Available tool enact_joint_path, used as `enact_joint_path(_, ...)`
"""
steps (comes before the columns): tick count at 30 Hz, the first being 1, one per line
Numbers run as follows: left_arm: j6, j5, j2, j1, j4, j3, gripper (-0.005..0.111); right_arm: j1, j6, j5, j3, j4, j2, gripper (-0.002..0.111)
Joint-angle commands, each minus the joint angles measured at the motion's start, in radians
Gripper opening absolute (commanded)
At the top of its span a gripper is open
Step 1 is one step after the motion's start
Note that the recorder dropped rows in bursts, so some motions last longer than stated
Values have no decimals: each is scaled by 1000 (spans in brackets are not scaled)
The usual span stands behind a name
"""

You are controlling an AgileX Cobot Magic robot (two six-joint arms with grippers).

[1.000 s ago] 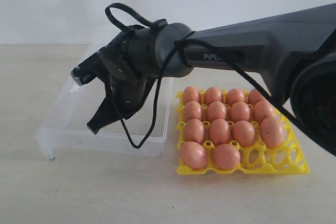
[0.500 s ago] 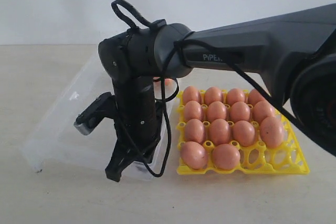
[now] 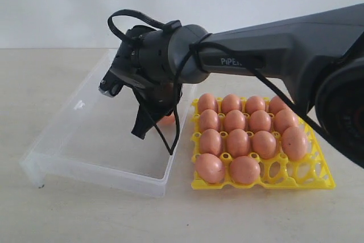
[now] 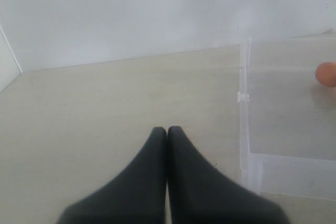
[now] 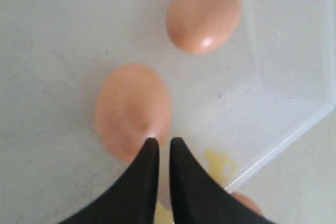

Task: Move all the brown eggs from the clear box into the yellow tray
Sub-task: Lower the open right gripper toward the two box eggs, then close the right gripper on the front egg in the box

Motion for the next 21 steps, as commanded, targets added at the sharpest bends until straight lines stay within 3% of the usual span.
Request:
enact_joint_path(1,-9,-8,-2,-1,-7,3,-4,-10,51,-54,3,11,-5,39)
enact_joint_path(3,-9,-8,-2,-1,-7,3,-4,-11,51,-76,3,41,-5,64)
enact_joint_path(5,-9,-8,-2,-1,-7,3,-4,-11,30,-104,3,35,-5,76)
enact_joint_path(10,-9,-8,-2,-1,-7,3,-4,-11,-36,-116,3,67,-5,77)
enact_joint_path(21,-9,-8,-2,-1,-7,3,-4,-11,-318,-150,3,322,-10,77)
